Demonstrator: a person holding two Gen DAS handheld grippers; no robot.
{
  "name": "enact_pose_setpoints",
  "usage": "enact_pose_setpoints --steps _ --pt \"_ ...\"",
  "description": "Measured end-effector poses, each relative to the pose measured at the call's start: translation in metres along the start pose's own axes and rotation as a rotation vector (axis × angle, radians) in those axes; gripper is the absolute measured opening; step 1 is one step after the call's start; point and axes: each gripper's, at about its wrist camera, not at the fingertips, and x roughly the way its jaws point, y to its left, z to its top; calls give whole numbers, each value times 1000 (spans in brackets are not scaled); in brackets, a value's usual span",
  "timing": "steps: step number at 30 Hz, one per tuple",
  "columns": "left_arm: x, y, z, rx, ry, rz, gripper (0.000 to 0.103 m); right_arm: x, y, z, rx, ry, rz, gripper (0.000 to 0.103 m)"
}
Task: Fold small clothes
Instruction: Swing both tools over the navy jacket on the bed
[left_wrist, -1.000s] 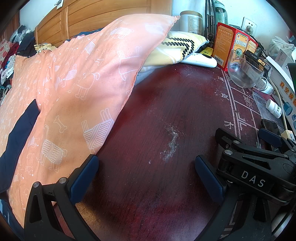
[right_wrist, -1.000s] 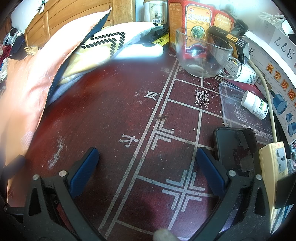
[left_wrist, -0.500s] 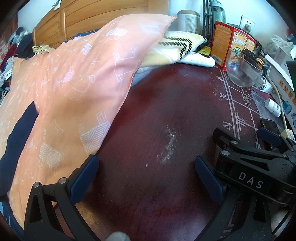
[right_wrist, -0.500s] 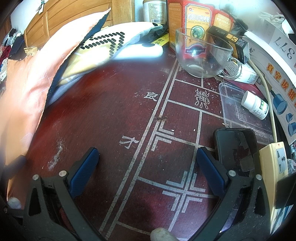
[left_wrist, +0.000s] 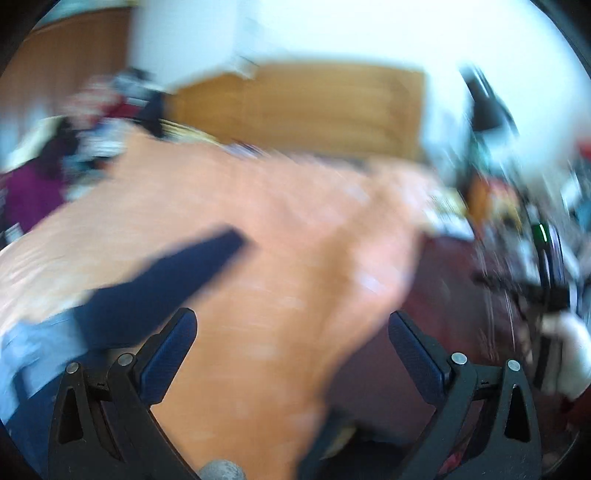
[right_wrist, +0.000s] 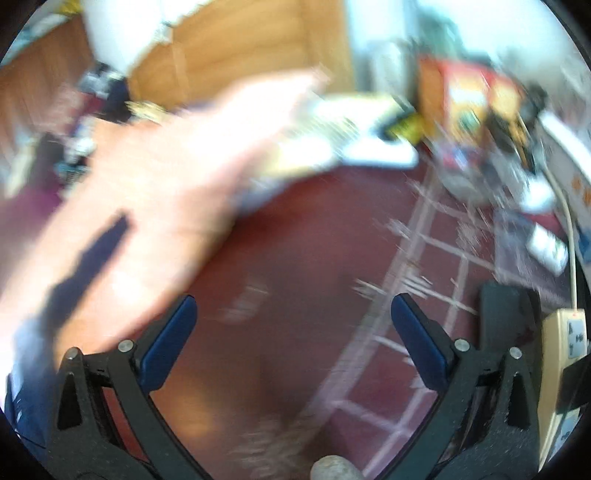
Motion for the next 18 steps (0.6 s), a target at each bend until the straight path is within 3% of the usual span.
enact_pose_setpoints --steps 3,5,8,9,10,13,15,18 --pt "-112 68 32 -114 -239 115 103 -43 56 17 -118 -112 114 103" --pt "-190 97 46 -152 -440 183 103 -88 105 29 -198 -228 242 103" --pt "-269 133 34 -204 -723 303 103 -136 155 26 -308 -429 464 103" --pt "-279 143 28 -202 -734 370 103 -137 173 19 -352 -438 553 103" --pt "-283 152 24 -204 -706 432 103 -122 202 11 -437 -327 611 103" --pt "-292 179 3 -174 -625 552 103 -74 254 -15 -551 -74 600 103" --pt "-288 192 -12 -158 -557 575 103 -38 277 -34 -580 26 577 103" --pt "-271 223 -31 -168 -396 576 103 2 279 -30 -527 111 581 103"
